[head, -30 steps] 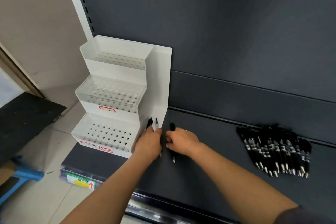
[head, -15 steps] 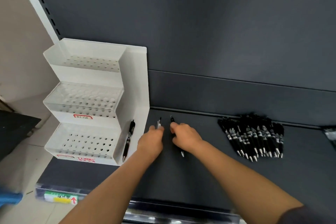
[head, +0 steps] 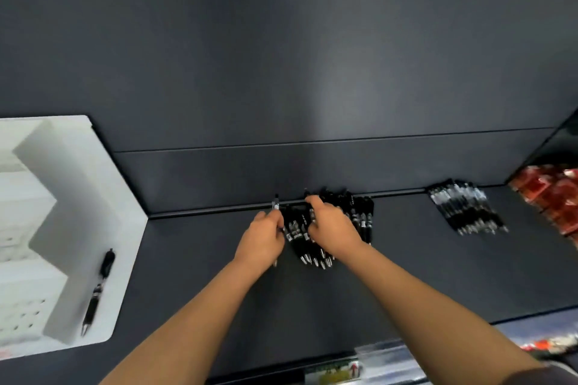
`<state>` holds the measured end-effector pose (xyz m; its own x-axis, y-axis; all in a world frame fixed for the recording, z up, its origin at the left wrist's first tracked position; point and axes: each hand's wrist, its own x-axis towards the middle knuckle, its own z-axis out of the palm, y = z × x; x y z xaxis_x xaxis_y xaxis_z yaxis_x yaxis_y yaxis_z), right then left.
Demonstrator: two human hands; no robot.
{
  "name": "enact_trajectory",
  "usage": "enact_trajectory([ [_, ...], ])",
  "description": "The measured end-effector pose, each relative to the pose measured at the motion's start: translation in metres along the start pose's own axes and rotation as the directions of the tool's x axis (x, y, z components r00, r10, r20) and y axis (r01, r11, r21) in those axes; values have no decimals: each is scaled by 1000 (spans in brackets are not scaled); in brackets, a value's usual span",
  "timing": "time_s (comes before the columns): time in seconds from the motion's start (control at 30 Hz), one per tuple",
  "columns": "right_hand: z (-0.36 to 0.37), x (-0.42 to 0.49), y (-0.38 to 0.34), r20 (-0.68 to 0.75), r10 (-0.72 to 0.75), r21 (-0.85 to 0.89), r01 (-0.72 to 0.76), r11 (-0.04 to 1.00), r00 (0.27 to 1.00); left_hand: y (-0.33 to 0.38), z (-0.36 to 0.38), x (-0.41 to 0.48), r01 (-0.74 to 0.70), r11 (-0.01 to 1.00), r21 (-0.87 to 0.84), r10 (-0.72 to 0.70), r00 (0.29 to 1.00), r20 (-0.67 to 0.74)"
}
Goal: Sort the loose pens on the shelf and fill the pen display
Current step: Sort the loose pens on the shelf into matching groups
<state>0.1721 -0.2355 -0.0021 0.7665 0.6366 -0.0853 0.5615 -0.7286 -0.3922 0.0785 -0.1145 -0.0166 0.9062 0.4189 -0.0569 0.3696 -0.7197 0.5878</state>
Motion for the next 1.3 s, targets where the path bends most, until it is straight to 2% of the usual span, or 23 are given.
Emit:
enact_trajectory([
  [0.23, -37, 1, 86, -4, 81, 56, -80, 995, 997, 74, 44, 20, 5, 1000, -3, -5, 1000, -26],
  [0.37, -45, 6, 117, 26, 73, 81, -75, 994, 997, 98, 64, 23, 45, 999, -19, -46, 997, -59],
  [0.53, -44, 20, 125, 80, 23, 104, -31, 994, 997, 109, 69, 27, 52, 999, -11, -53, 995, -85],
  [0.77, -44, 36, 128, 200, -42, 107, 21, 994, 979, 116, 70, 62, -11, 1000, 9, 12, 996, -91],
  [0.87, -59, 37, 148, 157, -26, 85, 13, 996, 987, 134, 82, 79, -58, 998, -15, 58, 997, -52],
  [1.1, -95, 11, 225, -13, 154, -19, -154, 988, 988, 194, 136, 106, -157, 987, -37, 160, 982, 103],
  [1.3, -121, -5, 281, -96, 226, -24, -229, 973, 969, 247, 181, 124, -116, 987, -111, 138, 968, 209],
])
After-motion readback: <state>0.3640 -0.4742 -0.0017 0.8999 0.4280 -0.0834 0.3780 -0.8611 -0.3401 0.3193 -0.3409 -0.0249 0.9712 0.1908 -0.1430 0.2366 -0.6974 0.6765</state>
